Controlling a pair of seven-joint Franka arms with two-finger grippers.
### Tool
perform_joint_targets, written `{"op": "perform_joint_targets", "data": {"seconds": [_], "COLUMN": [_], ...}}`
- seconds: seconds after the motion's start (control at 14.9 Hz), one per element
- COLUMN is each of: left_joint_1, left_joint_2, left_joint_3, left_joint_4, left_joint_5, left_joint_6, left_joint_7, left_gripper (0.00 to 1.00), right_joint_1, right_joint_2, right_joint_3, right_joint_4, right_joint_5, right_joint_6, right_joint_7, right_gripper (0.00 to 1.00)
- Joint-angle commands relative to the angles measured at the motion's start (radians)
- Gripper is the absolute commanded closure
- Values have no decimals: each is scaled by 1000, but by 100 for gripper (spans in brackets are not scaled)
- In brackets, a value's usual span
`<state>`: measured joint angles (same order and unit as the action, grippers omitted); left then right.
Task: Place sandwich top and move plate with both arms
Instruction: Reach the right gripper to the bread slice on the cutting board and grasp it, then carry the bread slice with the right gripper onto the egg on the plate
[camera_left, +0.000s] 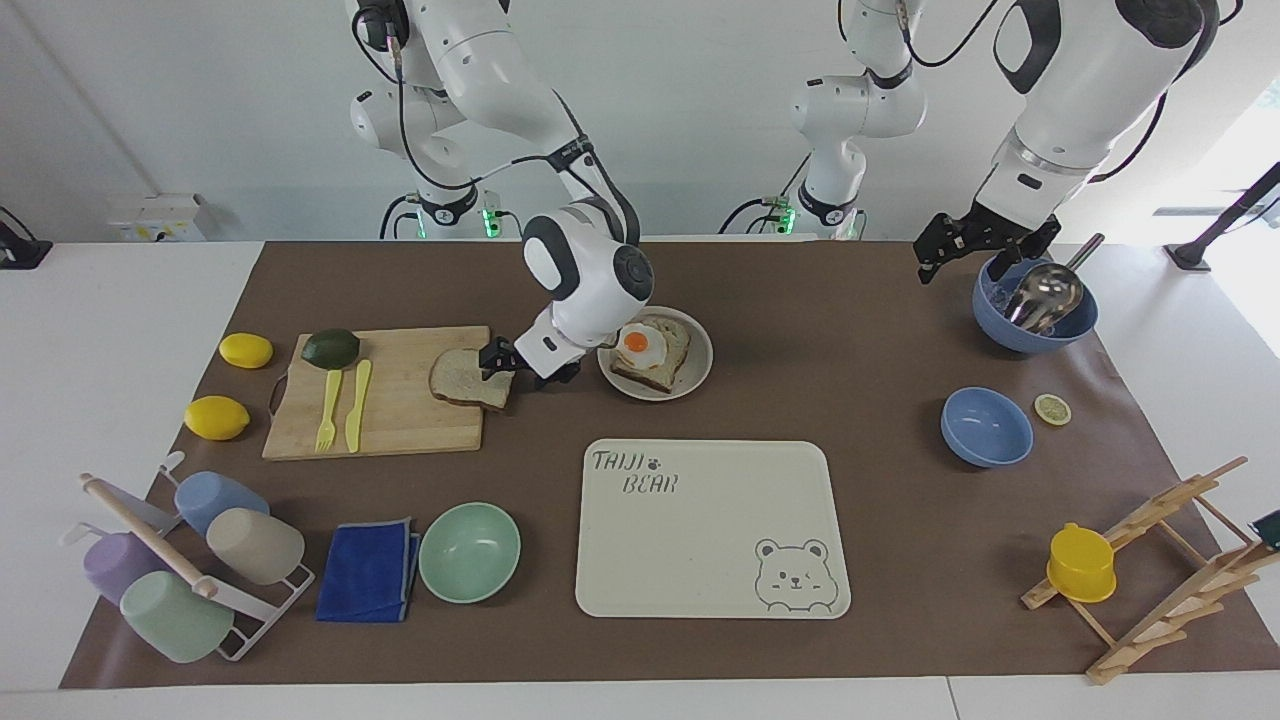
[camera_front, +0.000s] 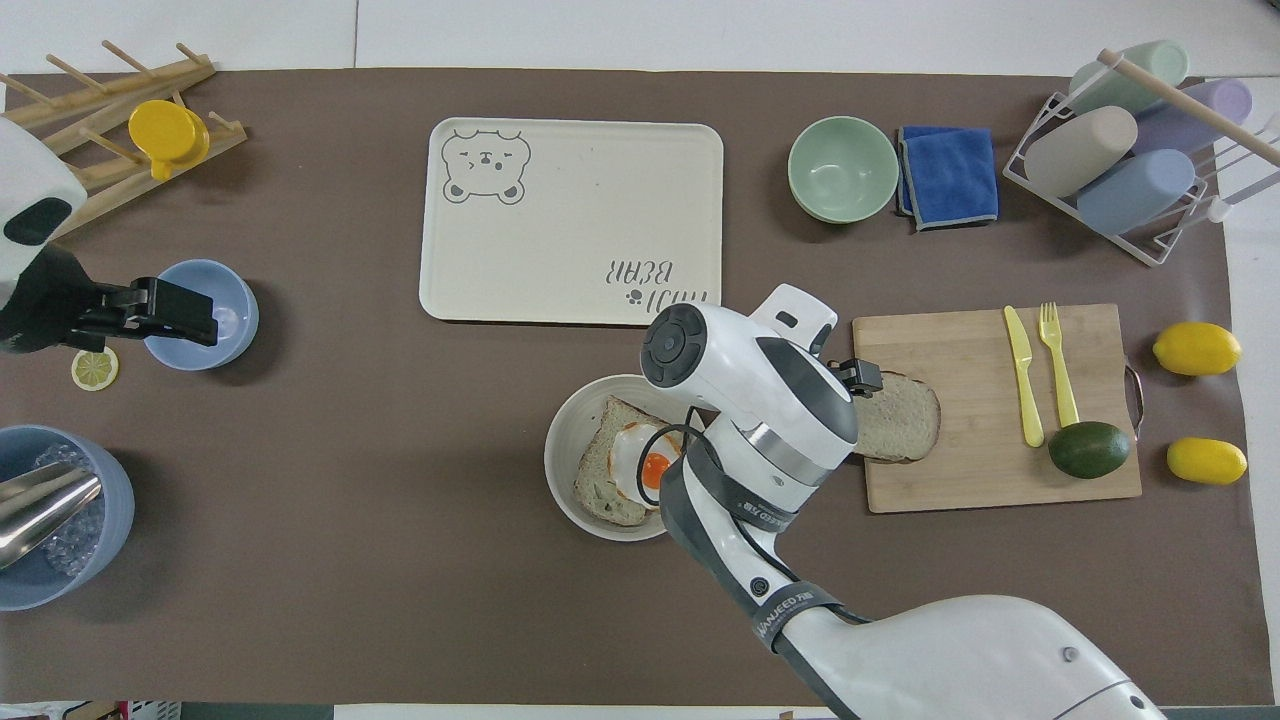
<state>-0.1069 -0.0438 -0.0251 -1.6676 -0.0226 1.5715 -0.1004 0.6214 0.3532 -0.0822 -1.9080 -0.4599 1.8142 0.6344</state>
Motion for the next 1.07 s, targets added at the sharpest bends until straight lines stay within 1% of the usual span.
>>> {"op": "perform_joint_targets", "data": {"seconds": [0.0, 0.13, 0.2, 0.54, 0.6, 0.8, 0.87, 1.01], "left_joint_1": [15, 15, 15, 15, 15, 15, 15, 15], "left_joint_2": [-22, -22, -22, -22, -22, -22, -22, -22], "left_joint_3": [-9, -9, -9, -9, -9, -9, -9, -9], "left_joint_4": [-17, -17, -17, -17, -17, -17, -18, -17], "left_joint_5": [7, 7, 7, 7, 7, 7, 7, 6], "left_joint_6": [-5, -7, -7, -7, -5, -7, -7, -7], "left_joint_7": [7, 7, 7, 7, 7, 7, 7, 7], "left_gripper": [0, 0, 0, 0, 0, 0, 0, 0], "right_joint_1": [-6, -6, -6, -11, -15, -15, -12, -9], "right_joint_2": [-63, -78, -80, -80, -80, -80, -82, -80], "right_joint_3": [9, 9, 9, 9, 9, 9, 9, 10], "right_joint_4": [-107, -164, -173, -174, -174, -172, -172, -158], "right_joint_5": [-69, -91, -97, -105, -123, -134, -134, -134], "right_joint_6": [42, 80, 88, 88, 83, 66, 65, 41], "right_joint_7": [51, 94, 103, 102, 88, 53, 51, 50], "right_gripper": [0, 0, 0, 0, 16, 92, 100, 100]}}
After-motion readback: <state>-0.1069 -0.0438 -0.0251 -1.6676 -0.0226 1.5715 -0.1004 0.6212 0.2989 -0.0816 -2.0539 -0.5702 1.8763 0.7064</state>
